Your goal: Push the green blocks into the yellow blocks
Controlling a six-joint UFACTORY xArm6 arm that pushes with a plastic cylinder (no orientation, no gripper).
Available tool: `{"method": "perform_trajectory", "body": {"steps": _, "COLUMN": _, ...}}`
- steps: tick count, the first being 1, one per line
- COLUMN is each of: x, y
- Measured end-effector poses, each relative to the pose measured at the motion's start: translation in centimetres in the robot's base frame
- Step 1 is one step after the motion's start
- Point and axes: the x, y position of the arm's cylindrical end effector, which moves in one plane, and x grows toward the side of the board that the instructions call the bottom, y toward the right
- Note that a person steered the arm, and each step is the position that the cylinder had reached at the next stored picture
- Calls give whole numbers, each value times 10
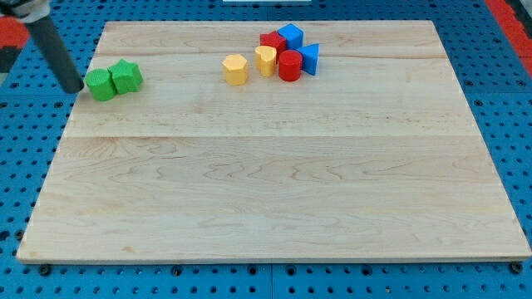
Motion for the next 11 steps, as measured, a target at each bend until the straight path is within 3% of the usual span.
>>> {"method": "perform_trajectory", "body": {"steps": 3, "x": -30, "y": 190}}
{"method": "perform_trajectory", "body": {"steps": 6, "x": -33, "y": 63}}
{"method": "perform_trajectory", "body": {"steps": 8, "x": 18, "y": 59}}
{"method": "perform_trajectory", "body": {"steps": 9, "x": 36, "y": 8}}
{"method": "perform_trajectory", "body": {"steps": 10, "x": 50, "y": 30}}
{"method": "perform_trajectory", "body": {"steps": 11, "x": 37, "y": 106}}
